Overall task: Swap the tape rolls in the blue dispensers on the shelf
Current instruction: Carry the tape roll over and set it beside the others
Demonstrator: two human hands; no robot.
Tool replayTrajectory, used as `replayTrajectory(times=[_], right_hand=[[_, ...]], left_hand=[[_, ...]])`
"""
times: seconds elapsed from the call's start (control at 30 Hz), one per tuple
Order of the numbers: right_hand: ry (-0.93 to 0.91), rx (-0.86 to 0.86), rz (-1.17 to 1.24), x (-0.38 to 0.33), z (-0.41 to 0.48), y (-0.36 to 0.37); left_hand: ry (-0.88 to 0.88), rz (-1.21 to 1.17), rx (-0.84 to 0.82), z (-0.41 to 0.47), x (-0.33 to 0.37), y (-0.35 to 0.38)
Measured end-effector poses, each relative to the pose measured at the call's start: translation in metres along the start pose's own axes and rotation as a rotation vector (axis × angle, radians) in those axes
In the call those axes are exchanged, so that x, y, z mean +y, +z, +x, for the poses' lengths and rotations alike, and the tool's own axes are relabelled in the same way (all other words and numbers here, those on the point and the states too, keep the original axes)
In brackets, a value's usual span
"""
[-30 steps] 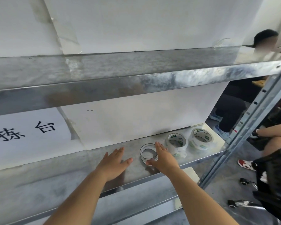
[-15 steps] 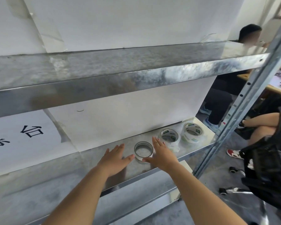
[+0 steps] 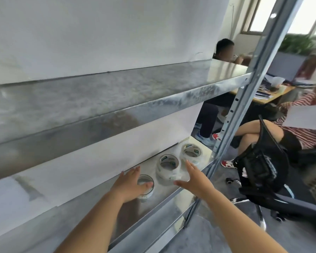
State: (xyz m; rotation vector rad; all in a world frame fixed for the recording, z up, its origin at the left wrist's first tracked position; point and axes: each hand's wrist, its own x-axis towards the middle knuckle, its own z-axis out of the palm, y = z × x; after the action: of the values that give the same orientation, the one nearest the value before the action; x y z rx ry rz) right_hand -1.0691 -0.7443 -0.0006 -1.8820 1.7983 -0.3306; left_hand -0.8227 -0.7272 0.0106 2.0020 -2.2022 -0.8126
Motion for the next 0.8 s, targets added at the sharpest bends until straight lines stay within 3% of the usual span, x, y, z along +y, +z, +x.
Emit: replayTrajectory(times=[0.1,0.5,0.8], right_hand=[[0.057,0.024,0.145,0.005,0.001,0.002],[0.066,-0.139,0.314,0.007,0.041,0.008],[-0.024,-0.11,0.204,0.007,0.071,0.013]], left_hand=[[0.019,-0.012,0.003,0.014,-0.007,0.007],[-0.084,-0.053,-0.016,0.036,0.0,0.005],[-0.06,-0.048,0.013,0.055,-0.015,0.017]])
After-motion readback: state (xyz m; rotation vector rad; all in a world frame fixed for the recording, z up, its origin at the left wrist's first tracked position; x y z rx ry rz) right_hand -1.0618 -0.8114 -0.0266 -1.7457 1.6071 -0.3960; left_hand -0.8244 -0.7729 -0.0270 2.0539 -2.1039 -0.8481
